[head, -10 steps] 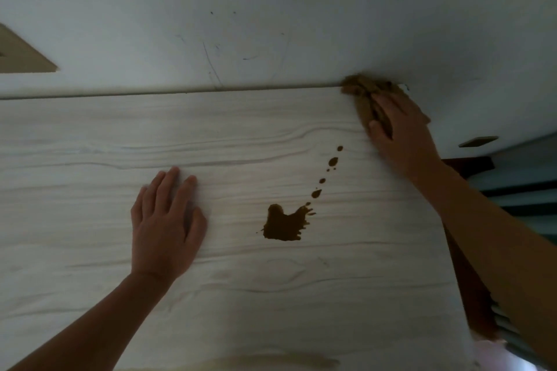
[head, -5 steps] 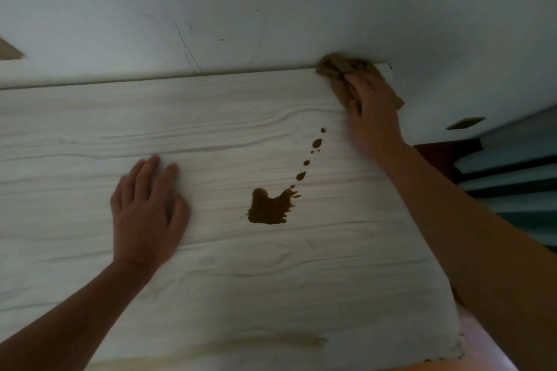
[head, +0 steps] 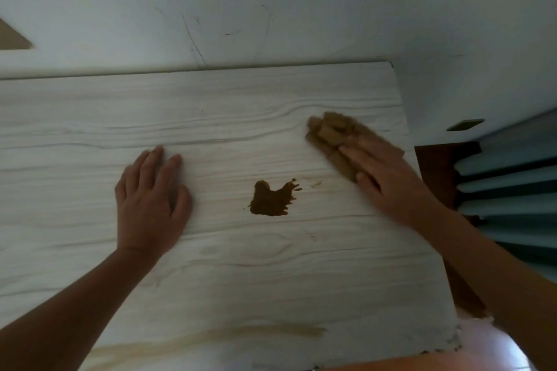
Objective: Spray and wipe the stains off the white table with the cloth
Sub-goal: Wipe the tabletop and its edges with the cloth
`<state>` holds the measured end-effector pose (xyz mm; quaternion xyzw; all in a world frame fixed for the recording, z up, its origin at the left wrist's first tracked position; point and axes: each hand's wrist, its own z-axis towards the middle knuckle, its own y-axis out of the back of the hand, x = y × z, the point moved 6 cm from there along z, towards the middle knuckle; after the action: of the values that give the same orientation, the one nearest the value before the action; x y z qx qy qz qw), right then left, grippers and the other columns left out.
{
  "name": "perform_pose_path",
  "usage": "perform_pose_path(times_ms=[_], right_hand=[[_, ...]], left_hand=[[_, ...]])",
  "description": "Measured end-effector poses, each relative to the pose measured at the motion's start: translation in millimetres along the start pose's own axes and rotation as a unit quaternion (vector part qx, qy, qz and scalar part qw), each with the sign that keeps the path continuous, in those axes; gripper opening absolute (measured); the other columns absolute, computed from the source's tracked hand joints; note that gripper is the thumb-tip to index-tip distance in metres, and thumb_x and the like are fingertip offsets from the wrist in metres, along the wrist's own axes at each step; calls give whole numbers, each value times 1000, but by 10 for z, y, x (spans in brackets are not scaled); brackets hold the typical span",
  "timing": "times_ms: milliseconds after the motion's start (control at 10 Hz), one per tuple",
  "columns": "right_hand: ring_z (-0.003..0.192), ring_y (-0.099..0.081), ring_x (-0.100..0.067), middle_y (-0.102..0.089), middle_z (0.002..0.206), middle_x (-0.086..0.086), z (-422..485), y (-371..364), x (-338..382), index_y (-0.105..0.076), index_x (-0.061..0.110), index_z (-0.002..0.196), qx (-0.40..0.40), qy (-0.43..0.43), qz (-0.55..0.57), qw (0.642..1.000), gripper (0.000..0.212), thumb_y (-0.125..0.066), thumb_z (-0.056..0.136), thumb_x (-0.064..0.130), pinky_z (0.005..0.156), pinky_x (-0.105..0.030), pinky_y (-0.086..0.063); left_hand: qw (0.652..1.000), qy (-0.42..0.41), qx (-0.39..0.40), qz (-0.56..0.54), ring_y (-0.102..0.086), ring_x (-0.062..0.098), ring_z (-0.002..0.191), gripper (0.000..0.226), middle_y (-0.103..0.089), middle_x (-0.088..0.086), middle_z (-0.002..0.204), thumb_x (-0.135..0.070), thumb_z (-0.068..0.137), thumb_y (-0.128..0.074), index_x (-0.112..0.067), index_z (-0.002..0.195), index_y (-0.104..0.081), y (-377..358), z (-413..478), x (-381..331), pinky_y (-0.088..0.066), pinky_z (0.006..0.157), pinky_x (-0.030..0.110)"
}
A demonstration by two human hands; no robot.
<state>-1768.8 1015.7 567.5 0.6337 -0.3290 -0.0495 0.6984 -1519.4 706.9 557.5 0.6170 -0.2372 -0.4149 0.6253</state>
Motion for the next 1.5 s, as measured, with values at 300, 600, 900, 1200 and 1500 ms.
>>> perform_pose_path(times_ms=[300,600,900,1200,1500], right_hand=[[140,-38,-29,-44,150,-11,615,-295,576,-48,16,147,-123,-145,58,980,57,-52,91,7,121,-48,-26],[142,-39,-21,-46,152,-4,42,-242,576,-48,20,148,2,20,20,1000,53,-50,95,17,120,-43,-29],[136,-43,-33,-51,145,-13,902,-95,191,-53,12,143,-140,-179,47,973,58,-52,86,2,120,-47,-26],[145,-37,-25,-44,155,-5,-8,-634,1467,-51,18,146,47,99,59,992,55,-48,92,8,120,-42,-28],[143,-38,-22,-49,150,-4,230,-200,518,-52,19,145,-45,-87,51,994,54,-50,92,14,123,-36,-21]], left_hand=[[1000,5,5,-9,-33,35,148,59,-42,13,158,-39,91,-42,-15,144,-53,14,-12,-3,-28,119,53],[1000,6,9,-5,-32,34,148,58,-42,13,158,-37,92,-43,-14,145,-53,12,-3,-13,-27,120,53],[1000,3,10,-2,-32,34,149,57,-41,14,158,-36,93,-44,-15,146,-51,12,-3,-12,-27,121,54],[1000,2,16,-1,-31,33,150,58,-40,14,159,-37,93,-44,-15,146,-51,14,4,-8,-24,122,52],[1000,1,10,-2,-33,34,149,57,-42,15,158,-35,93,-46,-14,145,-52,24,8,-16,-25,122,52]])
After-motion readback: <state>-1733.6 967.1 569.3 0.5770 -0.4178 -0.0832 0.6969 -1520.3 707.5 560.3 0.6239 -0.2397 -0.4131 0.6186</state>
